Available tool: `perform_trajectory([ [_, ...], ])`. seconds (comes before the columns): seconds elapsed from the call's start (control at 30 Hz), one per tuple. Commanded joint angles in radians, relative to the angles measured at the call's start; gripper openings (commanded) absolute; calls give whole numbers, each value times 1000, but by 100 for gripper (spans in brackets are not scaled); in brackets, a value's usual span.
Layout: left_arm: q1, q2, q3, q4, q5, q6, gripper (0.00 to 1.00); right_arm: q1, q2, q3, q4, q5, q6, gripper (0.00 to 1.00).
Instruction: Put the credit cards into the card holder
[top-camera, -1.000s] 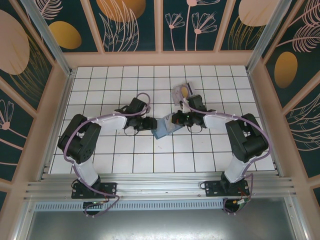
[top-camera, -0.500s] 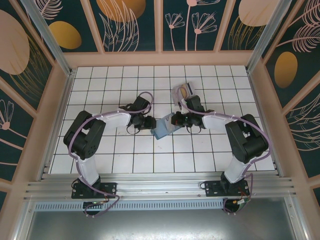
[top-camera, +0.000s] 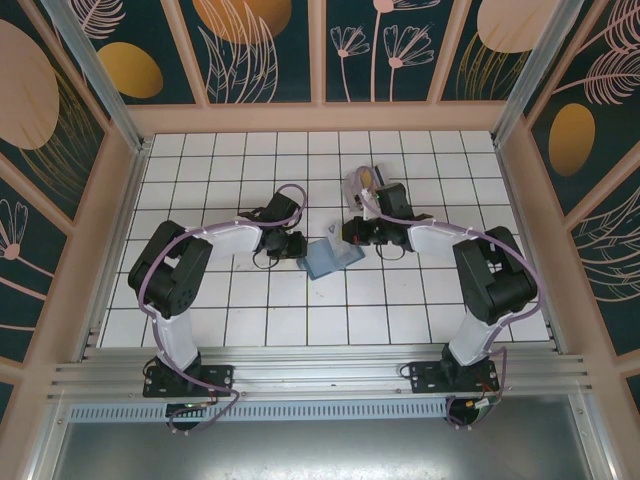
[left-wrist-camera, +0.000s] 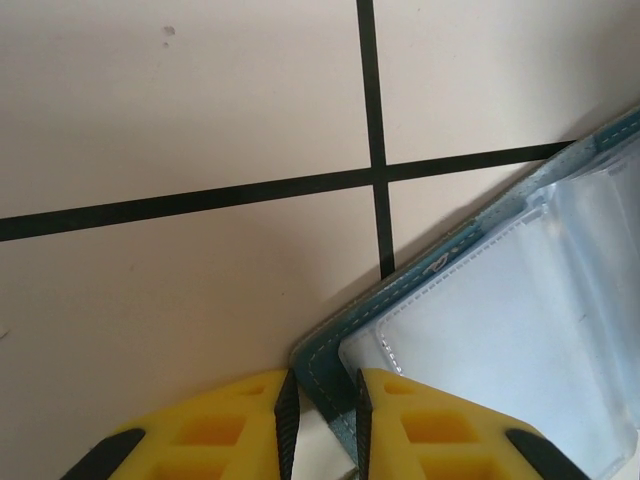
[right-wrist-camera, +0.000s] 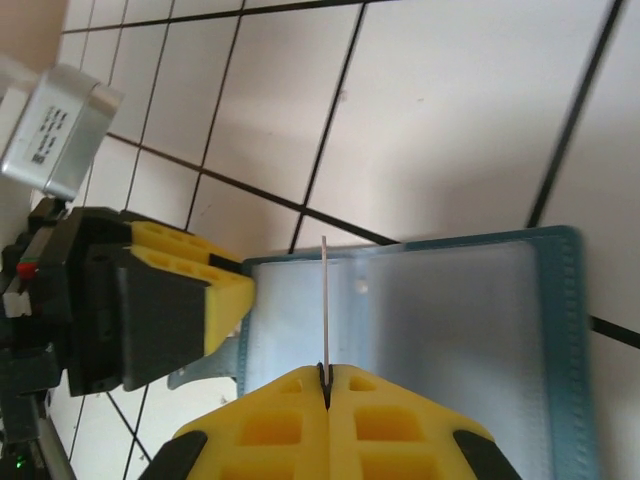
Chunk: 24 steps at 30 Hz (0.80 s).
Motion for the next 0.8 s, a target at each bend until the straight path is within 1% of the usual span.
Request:
perform_trajectory([
  [0.0,-4,78,-55,-41,-35,8,25,18,31,-27,63,-37,20,2],
  [0.1,-4,81,-53,-38,-28,9,25,15,39,-52,66,23,20,2],
  [0.43,-4,80,-65,-22,-17,3,24,17,69,-66,114,28,44,2],
  [0.53,-4,78,-68,-21,-15,5,23,7,63,-79,123,53,34,2],
  [0.63,-4,79,-68,-21,-15,6,23,-8,75,-68,112,32,33,2],
  [0.77,-4,86,-61,-19,-10,6,23,9,92,-66,128,5,49,2],
])
